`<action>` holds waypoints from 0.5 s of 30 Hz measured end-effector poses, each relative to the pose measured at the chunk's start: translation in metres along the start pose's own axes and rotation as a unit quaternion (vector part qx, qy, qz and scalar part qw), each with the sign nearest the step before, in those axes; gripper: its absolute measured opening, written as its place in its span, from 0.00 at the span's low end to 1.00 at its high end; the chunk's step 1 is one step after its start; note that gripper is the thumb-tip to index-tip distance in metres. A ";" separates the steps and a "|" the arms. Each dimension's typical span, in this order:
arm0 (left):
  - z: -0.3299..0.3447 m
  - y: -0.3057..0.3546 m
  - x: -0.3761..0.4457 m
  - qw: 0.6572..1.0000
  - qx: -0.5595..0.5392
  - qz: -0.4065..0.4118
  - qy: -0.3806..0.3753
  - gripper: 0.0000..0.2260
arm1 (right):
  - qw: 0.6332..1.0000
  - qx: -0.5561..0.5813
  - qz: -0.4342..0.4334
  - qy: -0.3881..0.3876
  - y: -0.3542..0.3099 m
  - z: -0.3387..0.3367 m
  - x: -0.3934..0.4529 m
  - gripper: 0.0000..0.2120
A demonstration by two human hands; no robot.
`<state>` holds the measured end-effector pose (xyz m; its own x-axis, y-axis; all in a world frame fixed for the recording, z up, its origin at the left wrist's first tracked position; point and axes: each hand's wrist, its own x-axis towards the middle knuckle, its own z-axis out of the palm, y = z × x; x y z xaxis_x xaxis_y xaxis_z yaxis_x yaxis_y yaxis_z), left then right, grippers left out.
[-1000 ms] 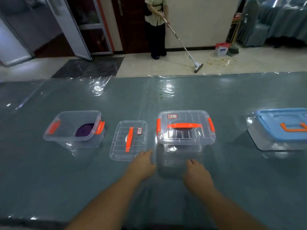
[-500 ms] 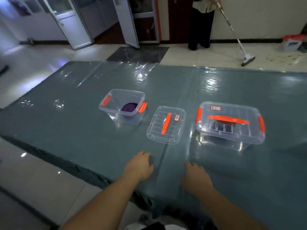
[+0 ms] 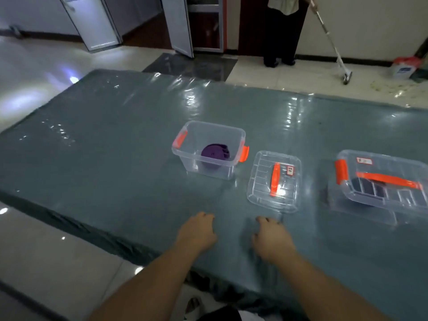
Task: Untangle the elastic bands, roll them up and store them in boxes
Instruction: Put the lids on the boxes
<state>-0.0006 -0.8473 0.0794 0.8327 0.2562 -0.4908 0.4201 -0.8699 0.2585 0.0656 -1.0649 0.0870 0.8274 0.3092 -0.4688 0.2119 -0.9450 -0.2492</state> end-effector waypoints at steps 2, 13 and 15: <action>-0.008 -0.027 0.004 1.000 0.002 0.010 -0.015 0.22 | 1.000 0.008 0.018 0.001 -0.028 0.003 0.004 0.24; -0.019 -0.100 0.030 0.996 0.007 0.057 -0.062 0.23 | 0.997 0.035 0.063 0.021 -0.107 0.003 0.028 0.24; -0.021 -0.098 0.039 0.996 0.014 0.061 -0.060 0.22 | 0.996 0.043 0.074 0.018 -0.105 0.004 0.034 0.24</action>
<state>-0.0019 -0.7431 0.0520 0.8274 0.0969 -0.5531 0.3067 -0.9031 0.3006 0.0699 -0.9549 0.0937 0.8648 0.1619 -0.4753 0.0426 -0.9669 -0.2518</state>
